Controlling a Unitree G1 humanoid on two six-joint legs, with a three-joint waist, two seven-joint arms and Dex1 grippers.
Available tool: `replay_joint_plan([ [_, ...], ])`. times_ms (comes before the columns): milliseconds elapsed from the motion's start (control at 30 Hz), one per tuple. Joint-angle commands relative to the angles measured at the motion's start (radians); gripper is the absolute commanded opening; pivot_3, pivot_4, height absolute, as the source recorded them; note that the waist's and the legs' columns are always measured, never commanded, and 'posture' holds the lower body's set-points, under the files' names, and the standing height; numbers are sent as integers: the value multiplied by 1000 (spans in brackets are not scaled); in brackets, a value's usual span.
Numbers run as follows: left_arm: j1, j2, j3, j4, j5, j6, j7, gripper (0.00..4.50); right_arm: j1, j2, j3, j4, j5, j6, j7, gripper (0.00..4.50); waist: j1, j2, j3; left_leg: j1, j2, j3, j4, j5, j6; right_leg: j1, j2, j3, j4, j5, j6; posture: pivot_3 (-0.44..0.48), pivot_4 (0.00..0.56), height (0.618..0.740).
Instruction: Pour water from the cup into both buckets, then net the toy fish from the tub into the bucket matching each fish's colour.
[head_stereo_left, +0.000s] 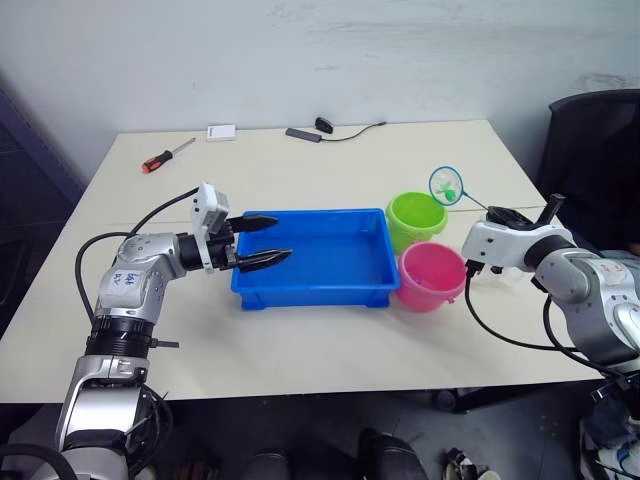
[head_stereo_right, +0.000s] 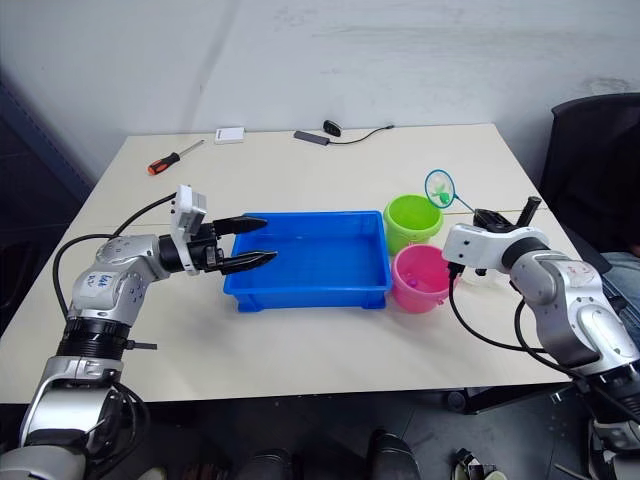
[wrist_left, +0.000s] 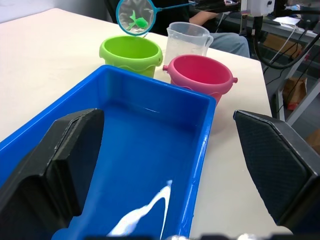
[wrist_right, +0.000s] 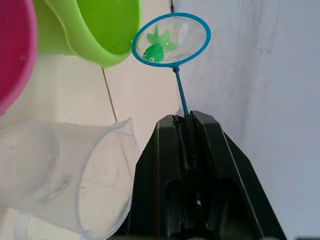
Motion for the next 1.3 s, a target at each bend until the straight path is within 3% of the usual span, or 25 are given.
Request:
replay_joint_plan([
  [33, -28, -2, 10, 9, 5, -22, -16, 4482, 21, -8, 11, -62, -142, -52, -71, 0, 0, 0, 0, 0, 0, 0, 0, 0, 0, 0, 0, 0, 0, 0, 0, 0, 150, 740],
  [300, -36, -17, 6, 22, 12, -29, -25, 4482, 56, -5, 43, -66, -346, -125, -119, 0, 1, 0, 0, 0, 0, 0, 0, 0, 0, 0, 0, 0, 0, 0, 0, 0, 150, 740],
  [533, -31, -22, 5, 19, 11, -31, -33, 4482, 63, 25, 21, -64, -365, -147, -113, 0, 0, -1, 0, 0, 0, 0, 0, 0, 0, 0, 0, 0, 0, 0, 0, 0, 150, 740],
  [800, -61, 26, 36, -9, -26, 2, -103, 4482, -14, 163, -245, -238, 227, 3, 235, 0, -1, -2, 1, 0, 0, -2, 0, 1, 1, 1, 1, 0, 1, 2, -3, 0, 150, 740],
  [967, -46, 100, 81, -105, -108, 126, -137, 4482, -5, 158, -344, -360, 702, 283, 554, 0, 1, -4, 1, 0, 1, -5, 0, -1, 3, 2, 1, -2, 1, 2, -3, 0, 150, 740],
  [1167, 55, 201, 91, -283, -173, 232, -199, 4482, -18, 79, -257, -368, 980, 516, 779, 0, 1, 0, 0, 0, 0, -5, 1, -4, 9, 2, -1, -1, 2, 2, -5, 0, 150, 740],
  [1300, 144, 240, 66, -383, -181, 246, -238, 4482, -40, 80, -138, -352, 996, 521, 831, 0, 1, 0, 0, 0, 1, -5, 1, -5, 8, 0, 0, -1, 1, 1, -7, 0, 150, 740],
])
